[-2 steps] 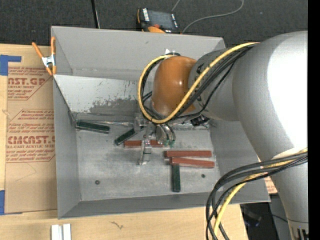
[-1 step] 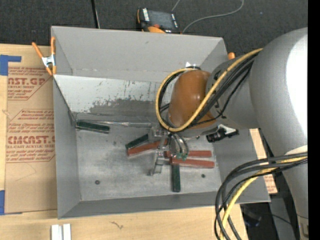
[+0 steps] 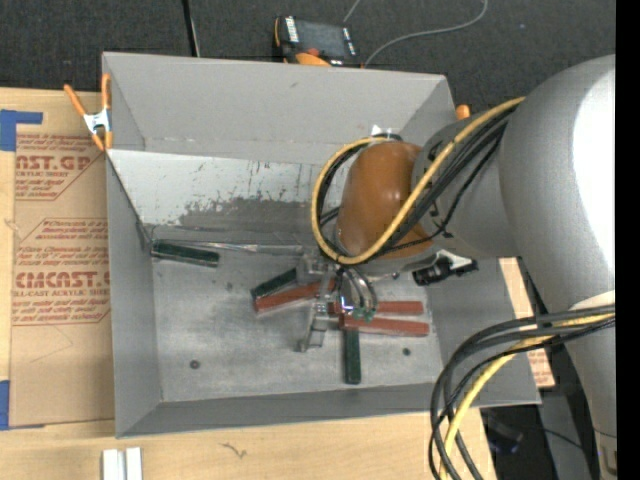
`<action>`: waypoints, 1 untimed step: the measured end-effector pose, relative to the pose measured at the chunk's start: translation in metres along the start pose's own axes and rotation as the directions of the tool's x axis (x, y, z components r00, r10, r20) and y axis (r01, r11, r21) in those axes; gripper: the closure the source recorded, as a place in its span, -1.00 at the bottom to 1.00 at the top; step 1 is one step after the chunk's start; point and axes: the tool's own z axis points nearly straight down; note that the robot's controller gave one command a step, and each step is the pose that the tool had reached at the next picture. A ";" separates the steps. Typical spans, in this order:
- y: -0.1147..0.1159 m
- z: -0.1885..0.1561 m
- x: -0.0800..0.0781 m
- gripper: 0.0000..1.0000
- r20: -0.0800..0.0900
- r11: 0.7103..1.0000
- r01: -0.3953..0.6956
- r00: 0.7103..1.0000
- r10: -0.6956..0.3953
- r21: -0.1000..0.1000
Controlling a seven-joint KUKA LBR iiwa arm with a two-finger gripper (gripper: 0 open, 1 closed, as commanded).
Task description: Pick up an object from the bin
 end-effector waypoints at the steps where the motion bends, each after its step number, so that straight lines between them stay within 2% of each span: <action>1: 0.000 -0.002 -0.001 1.00 0.004 1.000 0.000 1.000 0.000 -0.001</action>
Offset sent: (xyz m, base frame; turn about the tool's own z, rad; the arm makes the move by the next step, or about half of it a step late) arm 0.0000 0.0000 0.0000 0.0000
